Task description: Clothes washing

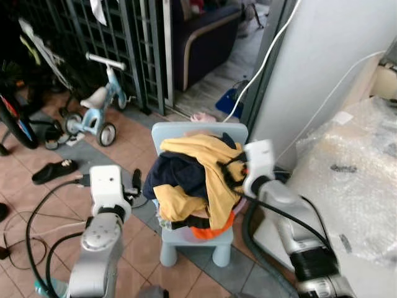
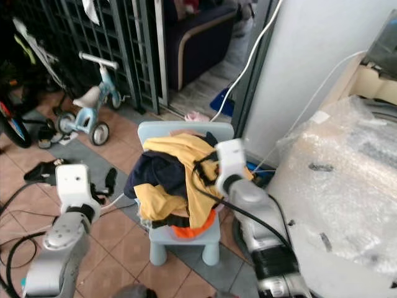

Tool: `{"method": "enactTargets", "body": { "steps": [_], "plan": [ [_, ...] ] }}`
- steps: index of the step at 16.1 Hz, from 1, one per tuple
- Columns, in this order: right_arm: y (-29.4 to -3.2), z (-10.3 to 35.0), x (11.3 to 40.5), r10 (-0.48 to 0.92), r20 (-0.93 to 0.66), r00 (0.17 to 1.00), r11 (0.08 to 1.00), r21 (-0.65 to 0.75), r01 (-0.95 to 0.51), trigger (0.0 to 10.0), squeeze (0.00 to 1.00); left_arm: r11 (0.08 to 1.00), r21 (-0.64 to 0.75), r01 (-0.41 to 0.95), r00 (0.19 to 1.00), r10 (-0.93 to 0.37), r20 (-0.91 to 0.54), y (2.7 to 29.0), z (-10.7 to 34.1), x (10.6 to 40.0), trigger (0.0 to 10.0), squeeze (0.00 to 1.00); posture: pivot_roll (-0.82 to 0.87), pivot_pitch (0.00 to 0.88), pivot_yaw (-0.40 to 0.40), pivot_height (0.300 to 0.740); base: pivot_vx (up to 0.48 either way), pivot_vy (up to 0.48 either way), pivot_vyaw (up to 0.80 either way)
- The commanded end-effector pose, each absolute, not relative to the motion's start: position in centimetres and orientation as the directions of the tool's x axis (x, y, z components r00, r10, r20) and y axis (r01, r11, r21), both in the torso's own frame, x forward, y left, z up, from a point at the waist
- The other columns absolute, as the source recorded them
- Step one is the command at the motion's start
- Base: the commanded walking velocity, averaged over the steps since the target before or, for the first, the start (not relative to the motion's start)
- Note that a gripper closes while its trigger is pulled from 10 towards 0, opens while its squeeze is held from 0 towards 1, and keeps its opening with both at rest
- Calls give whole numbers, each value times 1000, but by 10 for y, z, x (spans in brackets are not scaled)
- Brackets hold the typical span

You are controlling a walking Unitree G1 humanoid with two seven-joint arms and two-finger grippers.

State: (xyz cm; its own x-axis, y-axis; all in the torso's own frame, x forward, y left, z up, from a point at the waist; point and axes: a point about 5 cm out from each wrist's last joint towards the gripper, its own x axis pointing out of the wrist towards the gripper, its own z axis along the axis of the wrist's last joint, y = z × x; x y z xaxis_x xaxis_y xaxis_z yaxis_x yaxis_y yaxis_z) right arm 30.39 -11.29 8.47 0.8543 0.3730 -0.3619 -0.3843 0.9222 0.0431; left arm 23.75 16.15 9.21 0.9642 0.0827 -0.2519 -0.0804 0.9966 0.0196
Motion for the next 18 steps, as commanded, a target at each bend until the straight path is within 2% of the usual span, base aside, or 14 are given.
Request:
{"method": "enactTargets", "body": {
  "steps": [1, 3, 4, 5, 7, 11, 18],
  "plan": [
    [-108, 83, 306, 390, -384, 837, 912, 33, -409, 10000, 0, 996, 36, -83, 961, 90, -262, 163, 92, 236, 10000, 0, 42, 12, -33, 740, 0, 0, 0],
    [-103, 78, 311, 390, -398, 830, 910, 29, -414, 10000, 0, 996, 45, -83, 959, 92, -267, 163, 93, 232, 10000, 0, 67, 40, -42, 740, 0, 0, 0],
    [-100, 74, 315, 376, -410, 831, 916, 29, -401, 2471, 0, 995, 51, -84, 959, 95, -266, 164, 96, 227, 10000, 0, 81, 61, -52, 740, 0, 0, 0],
    [-100, 71, 318, 365, -420, 831, 920, 28, -390, 0, 0, 995, 60, -83, 960, 96, -264, 164, 97, 224, 10000, 0, 90, 73, -58, 740, 0, 0, 0],
    [-104, 61, 320, 284, -459, 842, 945, -14, -326, 0, 0, 993, 74, -87, 957, 104, -270, 163, 101, 211, 10000, 0, 105, 113, -73, 740, 0, 0, 0],
    [-106, 53, 316, 242, -488, 839, 960, -6, -280, 0, 0, 993, 74, -93, 953, 110, -281, 164, 100, 208, 10000, 0, 98, 121, -74, 740, 0, 0, 0],
    [-95, 49, 310, 293, -483, 825, 956, 149, -253, 0, 0, 992, 69, -104, 950, 119, -290, 164, 99, 211, 10000, 0, 90, 100, -80, 740, 0, 0, 0]
  ]
}}
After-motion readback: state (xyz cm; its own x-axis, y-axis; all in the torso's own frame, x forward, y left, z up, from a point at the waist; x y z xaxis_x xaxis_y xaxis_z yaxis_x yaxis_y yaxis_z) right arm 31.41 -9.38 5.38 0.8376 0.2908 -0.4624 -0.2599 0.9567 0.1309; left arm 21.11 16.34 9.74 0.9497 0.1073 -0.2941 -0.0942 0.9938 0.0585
